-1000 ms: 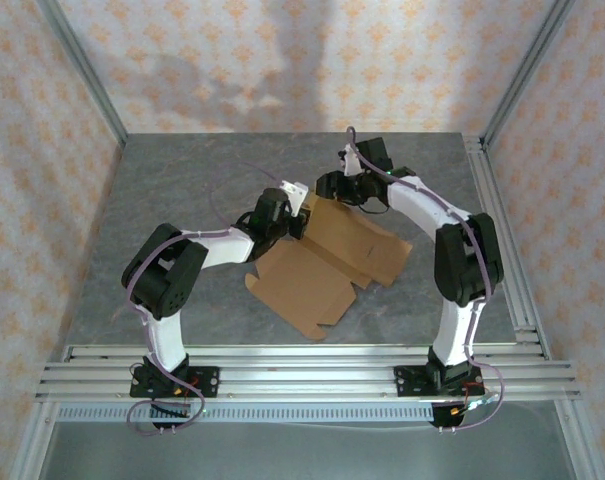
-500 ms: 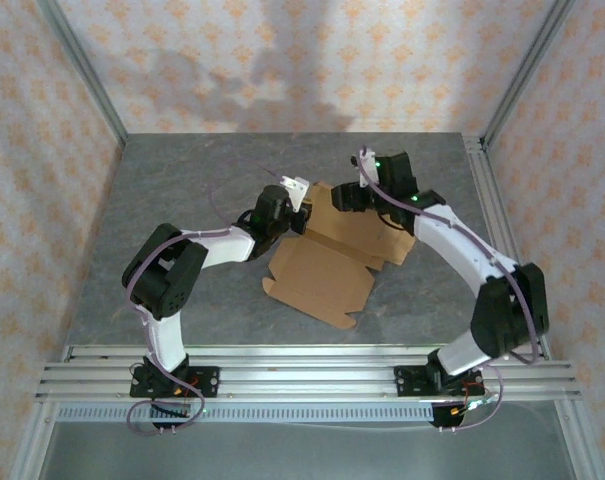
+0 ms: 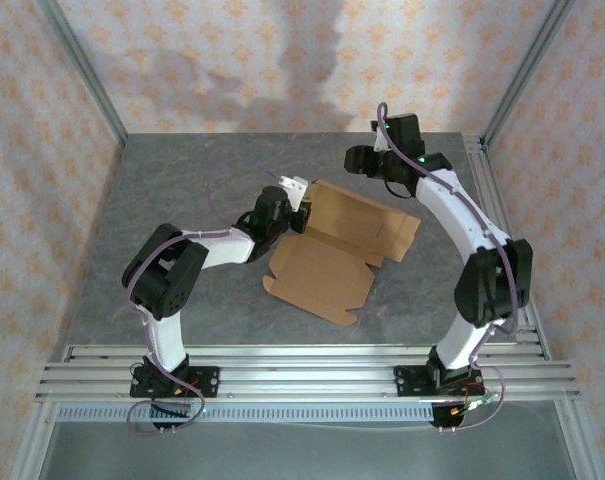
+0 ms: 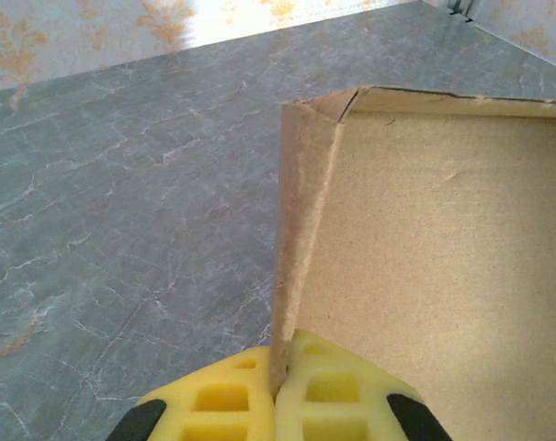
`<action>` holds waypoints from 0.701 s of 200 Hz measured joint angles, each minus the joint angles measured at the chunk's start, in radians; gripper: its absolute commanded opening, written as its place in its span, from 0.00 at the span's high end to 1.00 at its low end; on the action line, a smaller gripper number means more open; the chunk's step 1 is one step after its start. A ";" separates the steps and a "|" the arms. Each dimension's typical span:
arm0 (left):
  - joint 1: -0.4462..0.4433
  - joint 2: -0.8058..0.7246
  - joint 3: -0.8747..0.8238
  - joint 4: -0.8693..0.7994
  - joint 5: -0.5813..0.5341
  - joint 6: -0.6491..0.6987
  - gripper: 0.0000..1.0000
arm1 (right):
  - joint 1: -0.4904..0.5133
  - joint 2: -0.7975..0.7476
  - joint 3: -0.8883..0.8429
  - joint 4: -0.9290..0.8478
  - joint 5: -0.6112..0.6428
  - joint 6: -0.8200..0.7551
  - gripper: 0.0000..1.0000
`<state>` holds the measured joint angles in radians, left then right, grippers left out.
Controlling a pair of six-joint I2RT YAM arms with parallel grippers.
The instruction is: Fold the paper box
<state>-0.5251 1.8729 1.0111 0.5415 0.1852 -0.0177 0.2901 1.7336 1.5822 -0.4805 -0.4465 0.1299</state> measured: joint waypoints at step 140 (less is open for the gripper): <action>-0.063 -0.119 -0.374 0.340 -0.257 -0.008 1.00 | 0.007 0.093 0.013 -0.088 -0.202 0.053 0.37</action>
<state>-0.5877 1.7535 0.6373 0.8810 -0.0719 -0.0261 0.2970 1.8267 1.5951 -0.5686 -0.6487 0.1833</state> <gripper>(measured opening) 0.056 0.630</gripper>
